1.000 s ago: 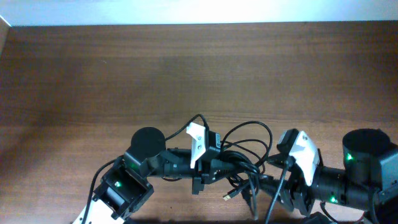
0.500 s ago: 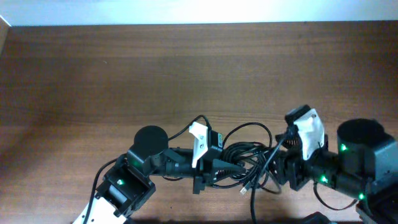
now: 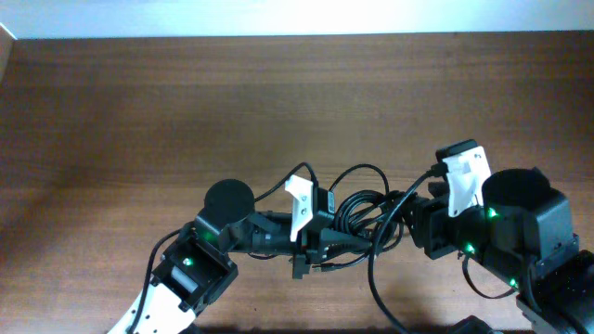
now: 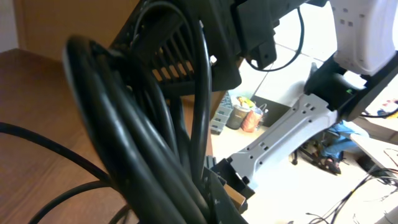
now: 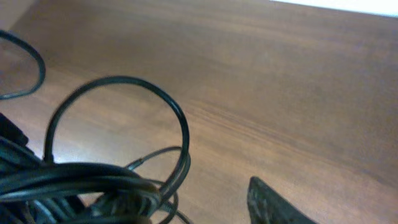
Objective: Untangle cables
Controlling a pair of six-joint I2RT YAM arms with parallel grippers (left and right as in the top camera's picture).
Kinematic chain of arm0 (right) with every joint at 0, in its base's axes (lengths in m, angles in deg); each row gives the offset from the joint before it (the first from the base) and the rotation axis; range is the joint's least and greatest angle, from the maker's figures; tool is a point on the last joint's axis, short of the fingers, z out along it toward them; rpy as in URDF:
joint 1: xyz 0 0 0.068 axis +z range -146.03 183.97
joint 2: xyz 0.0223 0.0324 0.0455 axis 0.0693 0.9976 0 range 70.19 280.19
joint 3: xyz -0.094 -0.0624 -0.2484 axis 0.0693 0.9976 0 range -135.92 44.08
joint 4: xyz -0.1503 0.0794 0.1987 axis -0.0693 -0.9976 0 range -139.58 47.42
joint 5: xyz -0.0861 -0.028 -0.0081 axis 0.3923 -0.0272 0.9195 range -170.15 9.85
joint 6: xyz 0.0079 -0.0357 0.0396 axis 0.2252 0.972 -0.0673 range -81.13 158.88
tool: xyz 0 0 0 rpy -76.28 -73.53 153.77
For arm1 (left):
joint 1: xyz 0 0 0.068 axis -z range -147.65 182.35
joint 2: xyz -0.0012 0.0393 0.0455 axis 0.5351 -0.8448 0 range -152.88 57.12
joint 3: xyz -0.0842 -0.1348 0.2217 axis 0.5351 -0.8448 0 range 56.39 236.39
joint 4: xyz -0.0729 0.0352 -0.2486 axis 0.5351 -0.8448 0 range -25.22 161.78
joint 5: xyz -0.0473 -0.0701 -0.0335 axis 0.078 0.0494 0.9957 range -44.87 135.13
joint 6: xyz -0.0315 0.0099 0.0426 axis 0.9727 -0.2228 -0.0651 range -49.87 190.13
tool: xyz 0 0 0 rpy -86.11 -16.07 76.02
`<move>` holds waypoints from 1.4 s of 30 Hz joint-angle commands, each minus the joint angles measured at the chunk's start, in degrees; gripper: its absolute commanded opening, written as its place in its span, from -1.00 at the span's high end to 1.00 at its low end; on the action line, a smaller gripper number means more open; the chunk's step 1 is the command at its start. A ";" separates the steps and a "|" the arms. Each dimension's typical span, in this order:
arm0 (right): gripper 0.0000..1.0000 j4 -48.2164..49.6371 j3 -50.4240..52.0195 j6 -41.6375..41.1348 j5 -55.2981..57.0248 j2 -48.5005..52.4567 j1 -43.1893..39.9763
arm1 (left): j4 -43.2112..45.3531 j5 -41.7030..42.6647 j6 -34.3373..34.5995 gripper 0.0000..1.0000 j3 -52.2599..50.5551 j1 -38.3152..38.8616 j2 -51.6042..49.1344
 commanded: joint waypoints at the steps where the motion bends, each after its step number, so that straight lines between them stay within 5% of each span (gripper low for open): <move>1: 0.87 4.50 -0.17 -1.97 24.87 0.90 -3.30 | -0.15 17.46 -2.25 1.00 0.79 1.29 3.41; 5: 0.92 5.31 -0.17 -1.49 22.23 0.90 -3.30 | 1.46 16.50 -2.23 1.00 0.79 1.29 3.39; 7: 0.92 8.41 -0.24 5.27 14.84 0.61 -3.30 | 1.31 15.61 -2.25 1.00 0.79 1.27 3.37; 13: 0.92 14.51 -0.68 10.19 -1.22 -3.26 -3.30 | -8.96 -1.99 -1.97 1.00 0.79 1.29 3.28; 19: 0.92 17.68 -0.68 10.19 -17.79 -4.37 -3.30 | -15.06 -11.69 -1.77 1.00 0.79 1.27 3.28; 23: 0.92 19.43 -0.68 10.19 -18.38 -4.37 -3.30 | -16.46 -12.81 -1.79 1.00 0.79 1.29 3.28; 24: 0.87 18.84 -0.68 10.16 -17.62 -4.37 -3.30 | -16.41 -12.61 -1.79 1.00 0.79 1.29 3.28; 26: 0.21 17.51 -0.66 10.05 -8.48 -4.37 -3.30 | -16.52 -12.61 -1.79 1.00 0.79 1.29 3.28; 27: 0.15 16.13 -0.66 7.89 3.28 -4.37 -3.30 | -16.92 -12.61 -1.86 1.00 0.79 1.29 3.28; 30: 0.14 14.58 -0.66 6.88 13.73 -4.37 -3.30 | -18.14 -12.61 -3.52 1.00 0.79 1.29 3.28; 35: -0.04 -0.13 -0.66 8.59 2.78 -4.37 -3.30 | -13.49 -5.79 -4.22 1.00 0.79 1.29 3.30; 37: -0.35 -1.66 -0.66 16.63 -10.97 -4.37 -3.30 | -12.50 1.20 -9.92 1.00 0.79 1.29 3.30; 42: -0.38 -5.42 -0.66 20.90 -22.05 -4.37 -3.30 | -12.50 2.08 -10.38 1.00 0.79 1.29 3.30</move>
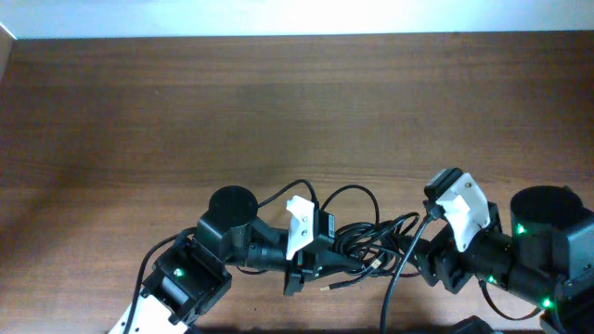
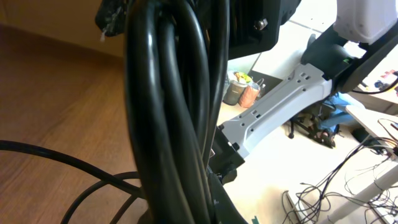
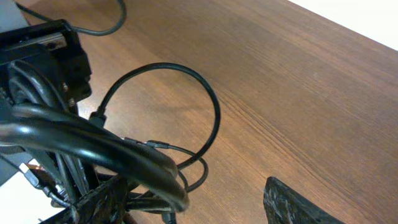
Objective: Untangle cables
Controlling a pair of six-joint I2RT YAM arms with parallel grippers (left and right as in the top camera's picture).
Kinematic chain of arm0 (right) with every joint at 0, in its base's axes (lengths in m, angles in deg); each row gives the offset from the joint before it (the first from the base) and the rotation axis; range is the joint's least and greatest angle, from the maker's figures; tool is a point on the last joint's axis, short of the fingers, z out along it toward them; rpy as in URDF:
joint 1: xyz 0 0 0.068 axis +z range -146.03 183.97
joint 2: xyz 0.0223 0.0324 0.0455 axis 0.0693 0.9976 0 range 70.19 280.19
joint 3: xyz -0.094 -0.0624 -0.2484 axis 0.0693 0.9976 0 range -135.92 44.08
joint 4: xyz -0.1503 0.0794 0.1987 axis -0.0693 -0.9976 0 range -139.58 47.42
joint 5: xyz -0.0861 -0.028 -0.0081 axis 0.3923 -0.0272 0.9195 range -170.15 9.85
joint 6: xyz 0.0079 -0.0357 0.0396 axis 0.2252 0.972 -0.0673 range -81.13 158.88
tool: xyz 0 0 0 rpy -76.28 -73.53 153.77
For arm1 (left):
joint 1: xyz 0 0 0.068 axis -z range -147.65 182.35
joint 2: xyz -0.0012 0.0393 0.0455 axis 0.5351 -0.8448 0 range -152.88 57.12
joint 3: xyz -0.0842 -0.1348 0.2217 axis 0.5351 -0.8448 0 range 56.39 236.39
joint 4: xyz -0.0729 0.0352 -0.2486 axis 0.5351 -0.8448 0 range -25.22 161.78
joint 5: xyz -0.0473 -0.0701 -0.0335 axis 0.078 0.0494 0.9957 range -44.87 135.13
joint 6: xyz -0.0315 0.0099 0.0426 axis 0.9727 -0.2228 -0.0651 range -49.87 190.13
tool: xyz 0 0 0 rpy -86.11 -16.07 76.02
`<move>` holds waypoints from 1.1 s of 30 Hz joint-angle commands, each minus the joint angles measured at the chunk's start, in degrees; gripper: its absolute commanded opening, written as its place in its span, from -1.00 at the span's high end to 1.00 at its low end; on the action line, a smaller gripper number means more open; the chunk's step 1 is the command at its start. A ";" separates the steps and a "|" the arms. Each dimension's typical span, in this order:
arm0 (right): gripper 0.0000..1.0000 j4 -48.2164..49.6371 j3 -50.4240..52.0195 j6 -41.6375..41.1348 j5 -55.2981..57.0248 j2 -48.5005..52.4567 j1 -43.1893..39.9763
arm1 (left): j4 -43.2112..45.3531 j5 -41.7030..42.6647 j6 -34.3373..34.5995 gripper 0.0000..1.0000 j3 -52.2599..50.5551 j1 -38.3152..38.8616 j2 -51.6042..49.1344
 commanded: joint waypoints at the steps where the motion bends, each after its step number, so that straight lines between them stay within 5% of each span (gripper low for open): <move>1: -0.38 0.02 -0.48 1.92 -7.74 -0.28 -0.15 | 0.79 1.79 -1.44 1.00 0.15 0.26 0.44; 3: -0.36 0.61 -0.48 1.88 -7.85 -0.28 -0.15 | 2.01 7.28 -4.92 1.00 0.15 0.26 0.44; 6: 0.92 1.25 -0.48 1.86 -7.65 -0.28 -0.15 | 2.93 10.88 -7.02 1.00 0.15 0.26 0.44; 19: 0.92 18.27 -7.39 -0.72 -3.56 -0.28 -0.15 | 1.60 7.67 -7.02 1.00 0.15 0.26 0.42; 33: 0.92 32.09 -7.43 8.50 3.48 1.27 -0.15 | 1.14 8.35 -7.02 1.00 0.15 0.26 0.42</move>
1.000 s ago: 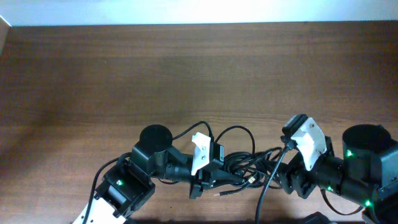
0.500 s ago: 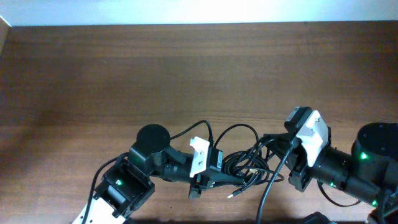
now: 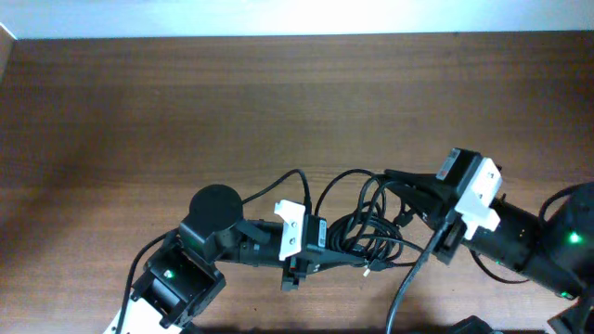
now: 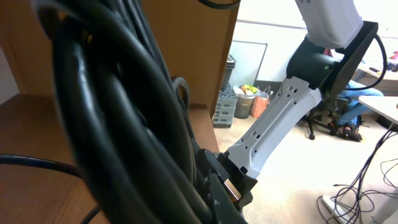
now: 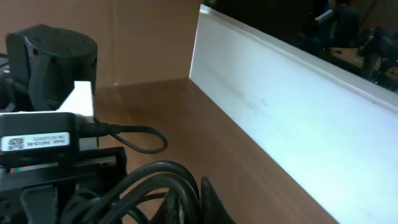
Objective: Untangle cables
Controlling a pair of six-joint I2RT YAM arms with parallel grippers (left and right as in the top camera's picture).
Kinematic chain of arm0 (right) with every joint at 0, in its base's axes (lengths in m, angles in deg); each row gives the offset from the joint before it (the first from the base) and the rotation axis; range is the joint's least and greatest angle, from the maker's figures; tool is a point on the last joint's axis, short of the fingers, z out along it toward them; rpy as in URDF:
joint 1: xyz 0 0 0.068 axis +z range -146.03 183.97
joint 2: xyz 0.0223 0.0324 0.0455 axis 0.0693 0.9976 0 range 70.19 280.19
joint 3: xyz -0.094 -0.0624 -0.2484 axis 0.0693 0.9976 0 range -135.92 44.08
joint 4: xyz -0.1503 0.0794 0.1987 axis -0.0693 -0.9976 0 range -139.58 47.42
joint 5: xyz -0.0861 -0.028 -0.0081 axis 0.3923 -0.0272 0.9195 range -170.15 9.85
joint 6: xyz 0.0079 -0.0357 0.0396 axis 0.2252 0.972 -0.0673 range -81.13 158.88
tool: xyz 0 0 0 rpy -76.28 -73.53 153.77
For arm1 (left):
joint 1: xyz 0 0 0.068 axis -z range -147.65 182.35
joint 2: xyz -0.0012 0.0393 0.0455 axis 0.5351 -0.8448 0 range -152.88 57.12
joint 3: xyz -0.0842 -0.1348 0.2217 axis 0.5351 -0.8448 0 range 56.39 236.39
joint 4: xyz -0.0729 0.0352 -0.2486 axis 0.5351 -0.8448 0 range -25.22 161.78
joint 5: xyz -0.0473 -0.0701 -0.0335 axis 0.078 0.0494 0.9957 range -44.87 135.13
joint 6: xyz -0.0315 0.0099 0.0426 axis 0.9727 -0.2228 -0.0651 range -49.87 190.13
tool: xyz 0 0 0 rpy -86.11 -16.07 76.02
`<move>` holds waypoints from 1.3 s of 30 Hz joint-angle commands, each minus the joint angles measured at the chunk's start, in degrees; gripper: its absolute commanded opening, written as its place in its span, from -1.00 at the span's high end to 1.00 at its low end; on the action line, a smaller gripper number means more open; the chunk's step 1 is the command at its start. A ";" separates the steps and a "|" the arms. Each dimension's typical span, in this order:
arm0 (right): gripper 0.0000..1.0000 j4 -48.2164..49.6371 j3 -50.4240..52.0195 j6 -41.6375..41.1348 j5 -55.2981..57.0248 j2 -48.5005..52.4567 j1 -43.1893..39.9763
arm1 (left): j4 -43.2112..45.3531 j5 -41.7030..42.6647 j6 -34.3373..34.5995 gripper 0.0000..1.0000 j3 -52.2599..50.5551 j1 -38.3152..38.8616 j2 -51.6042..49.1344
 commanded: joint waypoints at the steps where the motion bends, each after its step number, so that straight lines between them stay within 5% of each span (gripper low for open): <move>1: 0.92 2.80 -4.09 -0.13 17.57 0.96 -1.14 | -3.13 6.14 -1.81 1.00 -2.86 0.90 -0.28; 4: 0.92 -1.66 -4.09 0.04 28.96 3.37 -1.14 | -3.28 8.11 -1.84 1.00 -2.86 0.90 -0.28; 8: 0.92 -4.07 -4.09 5.55 29.66 6.91 -1.14 | -3.30 15.41 -1.46 1.00 -2.86 0.90 -0.28; 11: 0.92 -4.39 -4.09 5.90 29.64 9.77 -1.14 | -3.04 19.52 7.48 1.00 -2.86 0.90 -0.28; 16: 0.92 -0.61 -4.09 7.56 29.81 11.63 -1.14 | -4.76 27.96 12.90 1.00 -2.86 0.90 -0.26; 21: 0.92 1.01 -4.09 7.74 38.23 11.56 -1.14 | -4.79 25.68 17.09 1.00 -2.86 0.90 -0.28; 23: -0.43 -4.31 -4.09 3.80 38.99 10.62 -1.14 | -4.79 18.78 12.92 1.00 -2.86 0.90 -0.28; 24: -0.59 -8.09 -4.09 -4.68 41.97 9.64 -1.14 | -4.79 17.62 6.62 1.00 -2.86 0.90 -0.28; 26: -0.77 -15.08 -4.09 -14.19 38.86 7.80 -1.14 | -4.72 14.34 1.07 1.00 -2.86 0.90 -0.28; 31: -0.96 -27.34 -4.09 -15.23 21.57 1.66 -1.14 | -4.07 -1.27 -0.79 1.00 -2.86 0.87 -0.28; 35: -0.96 -33.48 -4.09 -15.23 15.28 0.94 -1.14 | 1.99 3.04 -2.56 1.00 -2.86 0.90 -0.28; 39: -0.96 -33.97 -4.09 -15.21 14.10 0.94 -1.14 | 2.14 16.26 -17.42 1.00 -2.86 0.90 -0.28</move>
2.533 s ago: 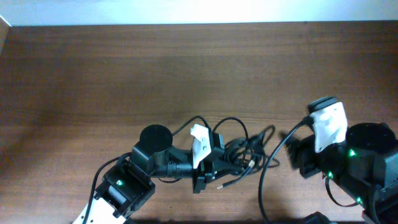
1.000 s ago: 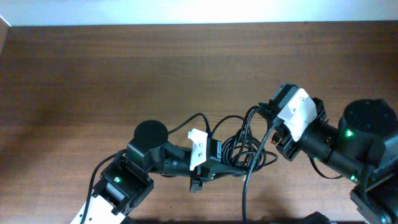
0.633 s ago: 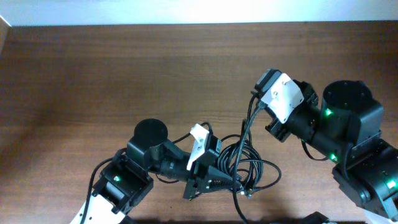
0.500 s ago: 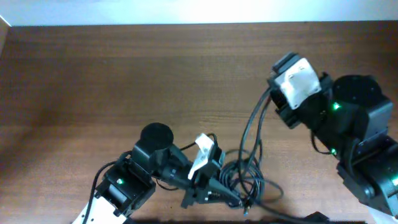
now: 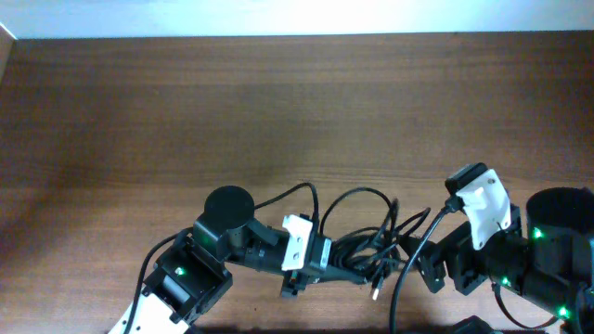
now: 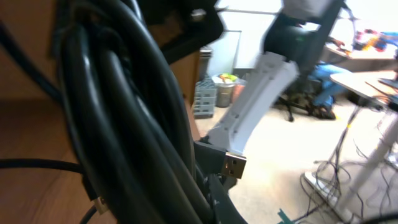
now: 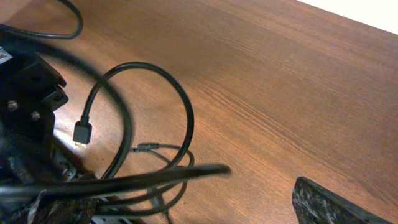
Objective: Untangle cables
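Observation:
A tangle of black cables (image 5: 367, 243) lies near the table's front edge between my two arms. My left gripper (image 5: 320, 263) is shut on its thick bundle (image 6: 118, 124), which fills the left wrist view; a USB plug (image 6: 233, 165) sticks out beside the finger (image 6: 214, 202). My right gripper (image 5: 424, 266) stands just right of the tangle. In the right wrist view its jaws are wide apart, one fingertip (image 7: 329, 205) low on the right, and a blurred cable (image 7: 155, 180) crosses between them. A loop (image 7: 183, 118) ending in a plug (image 7: 81, 132) lies on the wood.
The brown wooden table (image 5: 278, 111) stretches back to a white wall (image 5: 297, 17). Both arm bases sit at the front edge. A thin cable (image 5: 394, 297) runs off the front edge by the right arm.
My right gripper was higher, at the tangle's upper right and facing the wall; now it is nearer the front edge, looking down at the table. The tangle sits lower and flatter. Left grip unchanged.
At first both grippers were close on the tangle, the left shut on its bundle. Then the right gripper was low by the front edge, then raised at the tangle's upper right with loops lifted, and now low again. The left has held the bundle throughout.

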Controlling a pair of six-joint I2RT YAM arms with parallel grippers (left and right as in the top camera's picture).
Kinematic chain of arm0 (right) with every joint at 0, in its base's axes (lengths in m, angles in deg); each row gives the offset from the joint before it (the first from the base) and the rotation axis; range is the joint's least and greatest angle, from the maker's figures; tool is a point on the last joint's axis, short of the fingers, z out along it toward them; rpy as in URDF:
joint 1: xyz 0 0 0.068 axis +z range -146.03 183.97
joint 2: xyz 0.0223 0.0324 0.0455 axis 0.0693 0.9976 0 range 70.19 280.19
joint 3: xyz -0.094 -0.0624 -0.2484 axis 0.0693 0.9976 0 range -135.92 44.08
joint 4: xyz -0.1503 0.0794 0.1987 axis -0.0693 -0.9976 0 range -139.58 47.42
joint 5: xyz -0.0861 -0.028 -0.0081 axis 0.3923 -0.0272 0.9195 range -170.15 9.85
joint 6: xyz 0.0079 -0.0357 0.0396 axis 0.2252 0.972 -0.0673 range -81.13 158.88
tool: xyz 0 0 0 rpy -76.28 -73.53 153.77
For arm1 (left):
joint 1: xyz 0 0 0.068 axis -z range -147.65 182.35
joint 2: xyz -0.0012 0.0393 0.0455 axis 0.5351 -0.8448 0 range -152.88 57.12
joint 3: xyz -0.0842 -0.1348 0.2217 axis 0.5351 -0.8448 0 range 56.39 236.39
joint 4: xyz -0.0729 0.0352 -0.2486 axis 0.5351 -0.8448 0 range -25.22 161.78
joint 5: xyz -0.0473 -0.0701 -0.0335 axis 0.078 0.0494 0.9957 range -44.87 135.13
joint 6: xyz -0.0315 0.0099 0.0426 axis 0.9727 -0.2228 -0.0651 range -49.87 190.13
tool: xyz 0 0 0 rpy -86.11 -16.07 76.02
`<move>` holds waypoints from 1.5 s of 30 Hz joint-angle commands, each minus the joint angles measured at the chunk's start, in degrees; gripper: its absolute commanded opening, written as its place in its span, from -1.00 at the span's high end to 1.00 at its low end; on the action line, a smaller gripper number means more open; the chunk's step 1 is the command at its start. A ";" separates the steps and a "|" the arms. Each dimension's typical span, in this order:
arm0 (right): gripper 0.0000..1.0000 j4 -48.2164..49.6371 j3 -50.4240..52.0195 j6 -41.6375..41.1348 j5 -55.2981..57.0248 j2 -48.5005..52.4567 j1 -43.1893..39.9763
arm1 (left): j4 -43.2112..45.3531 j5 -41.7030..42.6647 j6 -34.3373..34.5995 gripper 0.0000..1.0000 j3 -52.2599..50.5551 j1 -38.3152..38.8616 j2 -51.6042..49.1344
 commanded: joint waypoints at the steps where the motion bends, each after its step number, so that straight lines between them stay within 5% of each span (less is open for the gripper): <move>1: -0.96 0.04 -0.44 -0.33 -2.27 0.04 -0.15 | 0.72 12.72 -14.53 1.00 0.20 0.17 0.81; 8: -0.96 -0.11 -0.46 -0.28 -17.42 -1.55 -0.15 | 0.24 13.18 -17.00 1.00 0.20 0.15 0.81; 11: -0.96 -2.16 -0.46 1.22 -17.16 -5.29 -0.15 | -0.13 8.04 -8.74 1.00 0.20 -0.33 0.83; 14: -0.97 -1.16 -0.44 1.18 -16.28 -5.55 -0.15 | 1.99 17.79 -8.81 1.00 0.20 -0.31 0.83; 22: -0.97 2.89 -0.39 0.55 -14.86 0.24 -0.15 | 1.99 17.77 -8.79 1.00 0.20 0.55 0.81; 25: -0.97 1.33 -0.39 -4.92 1.97 5.18 -0.15 | 0.76 18.05 -8.74 1.00 0.20 0.57 0.81; 27: -0.97 -4.46 -0.39 -16.20 27.36 5.99 -0.15 | -3.32 17.97 -8.76 1.00 0.20 0.55 0.81; 28: -0.97 -5.77 -0.39 -18.38 31.15 5.60 -0.15 | -3.87 17.92 -8.76 1.00 0.20 0.55 0.81; 30: -0.98 -5.79 -0.39 -18.12 27.76 4.92 -0.15 | -3.87 17.14 -8.76 1.00 0.20 0.55 0.81; 33: -0.98 -8.02 -0.42 -7.26 8.41 3.39 -0.15 | -4.74 8.20 -8.68 1.00 0.20 0.55 0.81; 39: -0.98 -9.09 -0.46 -1.03 -2.05 -7.39 -0.15 | -4.63 -1.25 -4.07 1.00 0.20 0.39 0.81; 45: -0.98 -4.04 -0.44 -0.46 -2.54 -11.63 -0.15 | -4.74 2.54 -12.13 1.00 0.20 0.44 0.81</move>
